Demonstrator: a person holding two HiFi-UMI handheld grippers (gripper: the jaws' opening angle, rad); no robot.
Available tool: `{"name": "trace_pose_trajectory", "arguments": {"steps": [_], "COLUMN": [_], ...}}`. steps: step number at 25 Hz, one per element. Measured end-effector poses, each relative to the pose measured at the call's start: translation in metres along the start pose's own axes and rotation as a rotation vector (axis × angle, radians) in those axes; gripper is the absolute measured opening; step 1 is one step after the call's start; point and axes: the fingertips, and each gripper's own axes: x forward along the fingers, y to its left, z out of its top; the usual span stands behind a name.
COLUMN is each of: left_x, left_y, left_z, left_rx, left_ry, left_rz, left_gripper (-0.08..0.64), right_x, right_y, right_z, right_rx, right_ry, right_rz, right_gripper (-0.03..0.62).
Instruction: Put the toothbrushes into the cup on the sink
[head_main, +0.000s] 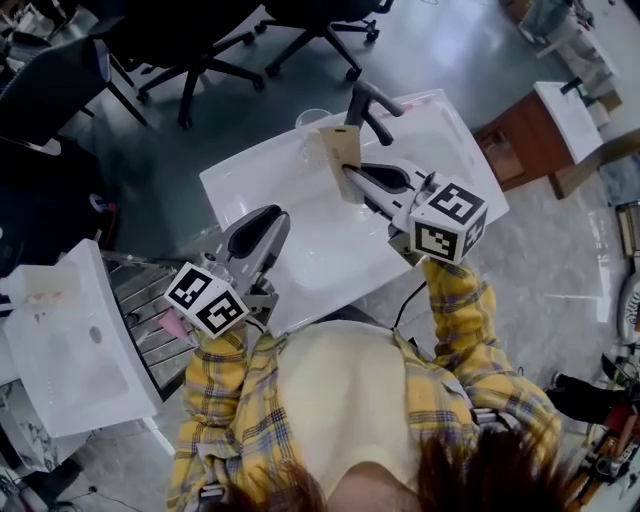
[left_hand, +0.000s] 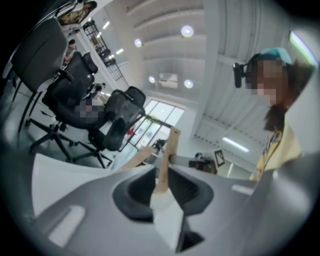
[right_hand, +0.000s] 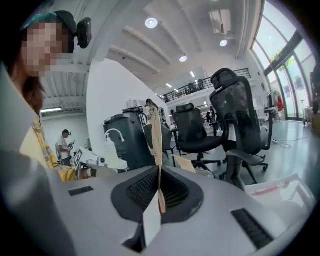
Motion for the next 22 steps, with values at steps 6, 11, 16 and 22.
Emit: {"name": "trace_pose_trajectory", "arguments": {"steps": [6, 11, 16, 22], "left_x": [0.001, 0.0, 0.001, 0.001], "left_y": [0.002, 0.005, 0.007, 0.008], "left_z": [-0.002, 0.0, -0.001, -0.009], "left_rx": [0.001, 0.027, 0.054, 0.024], "left_ry": [-0.005, -0.006, 0.003, 0.011], "left_rz": [0.012, 0.052, 0.083, 0.093], "left_gripper": [0.034, 0.006, 0.006, 0.006], "right_x": [-0.008, -0.003, 0.005, 0.025], "right_y": [-0.04, -0.061, -0.074, -0.083], "right_z": [0.021, 0.033, 0.042, 0.05], "right_rx": [-0.027, -0.064, -0.082, -0.123], "right_ry": [-0.089, -0.146, -0.237, -0.341], "right_rz": [-0.16, -0.261, -0.319, -0.35], "right_gripper": [0.015, 0.015, 0.015, 0.015]}}
